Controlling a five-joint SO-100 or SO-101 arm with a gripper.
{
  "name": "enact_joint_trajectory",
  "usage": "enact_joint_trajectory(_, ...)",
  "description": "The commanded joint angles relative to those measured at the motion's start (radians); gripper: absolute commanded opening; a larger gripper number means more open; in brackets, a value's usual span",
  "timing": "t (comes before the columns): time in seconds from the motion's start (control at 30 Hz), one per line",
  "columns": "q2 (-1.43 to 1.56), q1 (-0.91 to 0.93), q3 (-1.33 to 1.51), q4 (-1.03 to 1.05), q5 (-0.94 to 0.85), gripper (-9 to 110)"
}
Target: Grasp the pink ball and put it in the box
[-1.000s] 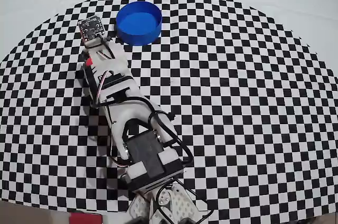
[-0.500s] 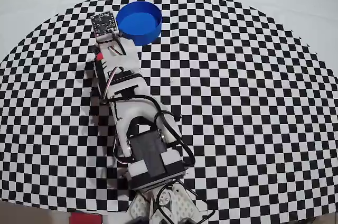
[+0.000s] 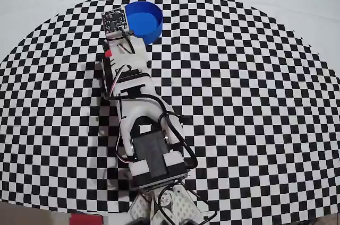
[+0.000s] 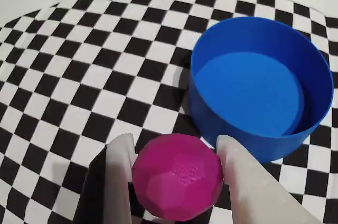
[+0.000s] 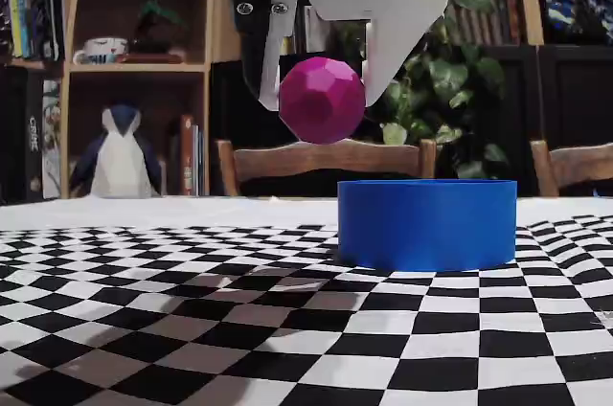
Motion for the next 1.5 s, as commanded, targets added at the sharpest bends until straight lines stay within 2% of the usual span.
enact_joint_trajectory(0.0,0.077,0.025,-0.009,-0.014,-0.009,0)
enact_joint_trajectory(1.47,0.075,0.133,-0.021,-0.012,-0.018,0)
